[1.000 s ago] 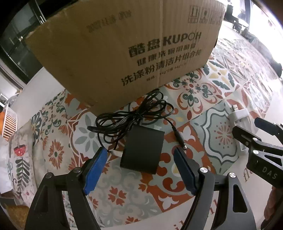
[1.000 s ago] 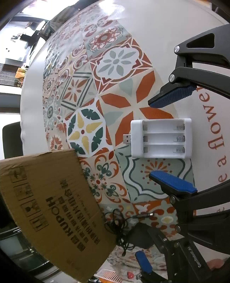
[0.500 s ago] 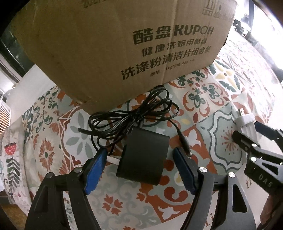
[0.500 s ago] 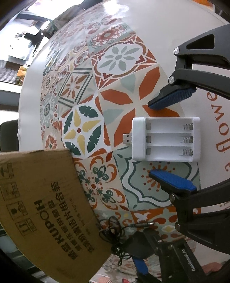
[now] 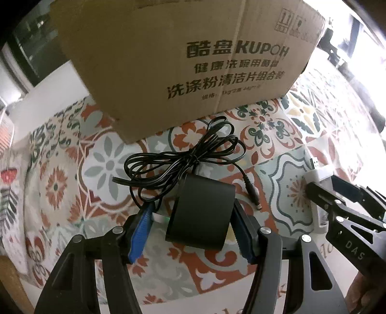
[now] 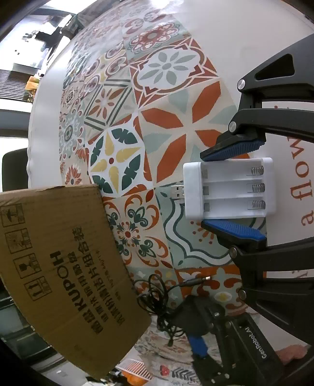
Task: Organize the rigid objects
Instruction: 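Grasp the white battery charger with the right gripper while the left gripper grasps the black power adapter, then lift the charger and black adapter with cable and carry them over the box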
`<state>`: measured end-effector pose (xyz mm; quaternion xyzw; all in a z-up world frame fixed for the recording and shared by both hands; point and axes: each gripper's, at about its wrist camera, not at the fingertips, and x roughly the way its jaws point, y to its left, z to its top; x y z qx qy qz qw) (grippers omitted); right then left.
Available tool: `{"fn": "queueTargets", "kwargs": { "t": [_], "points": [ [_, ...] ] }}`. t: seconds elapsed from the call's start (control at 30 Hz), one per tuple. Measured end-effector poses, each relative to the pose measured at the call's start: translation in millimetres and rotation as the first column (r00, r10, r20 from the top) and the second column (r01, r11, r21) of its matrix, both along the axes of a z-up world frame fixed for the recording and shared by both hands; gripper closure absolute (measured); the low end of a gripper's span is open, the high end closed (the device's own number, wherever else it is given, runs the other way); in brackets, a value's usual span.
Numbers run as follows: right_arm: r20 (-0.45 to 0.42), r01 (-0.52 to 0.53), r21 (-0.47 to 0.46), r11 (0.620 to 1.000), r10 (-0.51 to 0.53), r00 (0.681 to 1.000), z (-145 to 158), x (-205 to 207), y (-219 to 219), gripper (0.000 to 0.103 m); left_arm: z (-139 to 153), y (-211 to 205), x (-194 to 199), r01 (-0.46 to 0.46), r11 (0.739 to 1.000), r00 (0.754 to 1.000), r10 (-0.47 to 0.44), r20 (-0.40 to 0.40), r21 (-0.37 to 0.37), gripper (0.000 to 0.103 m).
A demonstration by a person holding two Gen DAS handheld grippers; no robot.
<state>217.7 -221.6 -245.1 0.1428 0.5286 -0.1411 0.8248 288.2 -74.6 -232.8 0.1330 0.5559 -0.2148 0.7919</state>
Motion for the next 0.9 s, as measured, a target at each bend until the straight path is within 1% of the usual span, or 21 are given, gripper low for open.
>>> {"fn": "queueTargets", "kwargs": {
  "t": [0.23,0.4,0.73,0.8,0.9],
  "points": [
    [0.019,-0.031,-0.009,0.999,0.032,0.999,12,-6,1,0.054,8,12,-13,-0.044,0.999,0.999,0.044,0.002,-0.021,0.042],
    [0.041,-0.056,-0.006,0.998,0.056,0.998,27,-12,5,0.054,25,14,-23,-0.070,0.997,0.997,0.071,0.028,-0.035,0.045],
    [0.096,-0.100,-0.006,0.995,0.100,0.990,51,-17,8,0.054,57,26,-33,-0.098,0.993,0.992,0.102,0.072,-0.070,0.045],
    [0.111,-0.111,-0.005,0.994,0.111,0.988,56,-18,10,0.054,62,18,-34,-0.105,0.991,0.990,0.112,0.082,-0.080,0.046],
    [0.125,-0.125,-0.008,0.992,0.125,0.984,61,-18,11,0.054,71,21,-37,-0.115,0.989,0.987,0.124,0.098,-0.093,0.046]
  ]
}}
